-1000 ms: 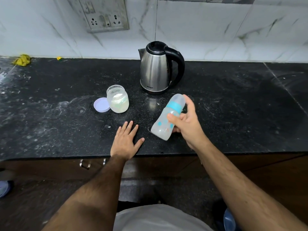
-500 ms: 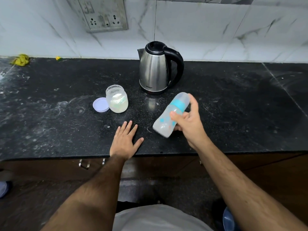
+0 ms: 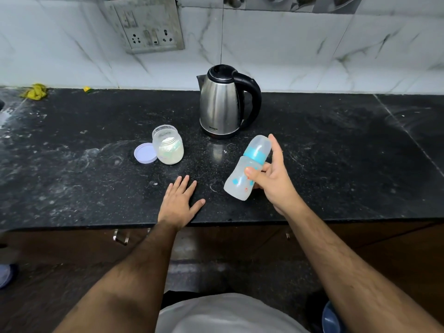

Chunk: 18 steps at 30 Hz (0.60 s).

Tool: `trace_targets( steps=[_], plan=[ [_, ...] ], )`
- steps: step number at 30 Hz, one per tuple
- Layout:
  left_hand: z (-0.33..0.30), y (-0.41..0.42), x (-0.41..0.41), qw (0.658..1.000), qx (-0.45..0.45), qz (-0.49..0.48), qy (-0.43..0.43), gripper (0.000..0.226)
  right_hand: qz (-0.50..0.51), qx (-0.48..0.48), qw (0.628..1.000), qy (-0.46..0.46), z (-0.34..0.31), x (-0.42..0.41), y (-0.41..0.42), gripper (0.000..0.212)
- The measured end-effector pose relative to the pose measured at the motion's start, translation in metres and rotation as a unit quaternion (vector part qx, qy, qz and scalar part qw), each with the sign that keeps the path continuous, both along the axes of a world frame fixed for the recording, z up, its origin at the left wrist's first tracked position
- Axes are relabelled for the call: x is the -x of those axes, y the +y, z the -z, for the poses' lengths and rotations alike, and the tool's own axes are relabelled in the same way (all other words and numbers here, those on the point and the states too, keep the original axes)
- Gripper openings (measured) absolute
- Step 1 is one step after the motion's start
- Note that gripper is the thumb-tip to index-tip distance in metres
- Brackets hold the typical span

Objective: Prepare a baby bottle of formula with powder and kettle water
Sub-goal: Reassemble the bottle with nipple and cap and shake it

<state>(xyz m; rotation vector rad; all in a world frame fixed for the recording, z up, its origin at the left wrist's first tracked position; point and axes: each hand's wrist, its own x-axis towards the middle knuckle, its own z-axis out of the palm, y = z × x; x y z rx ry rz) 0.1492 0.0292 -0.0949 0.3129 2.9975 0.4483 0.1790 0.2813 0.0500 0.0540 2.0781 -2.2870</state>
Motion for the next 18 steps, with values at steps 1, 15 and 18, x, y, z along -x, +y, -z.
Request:
trace_targets(
  steps=[1, 15, 18],
  plan=[
    [-0.001, 0.001, 0.001, 1.0, -0.005, -0.001, -0.007, 0.078, -0.004, -0.007, 1.0, 0.002, 0.0, 0.001, 0.002, 0.098],
    [-0.096, 0.04, 0.021, 0.888, -0.45, -0.068, -0.072, 0.027, -0.037, -0.038, 0.999, 0.003, 0.005, 0.022, 0.014, 0.067],
    [-0.106, 0.043, 0.029, 0.878, -0.467, -0.025, -0.102, 0.035, -0.043, -0.041, 0.998, 0.004, 0.008, 0.03, 0.01, 0.068]
  ],
)
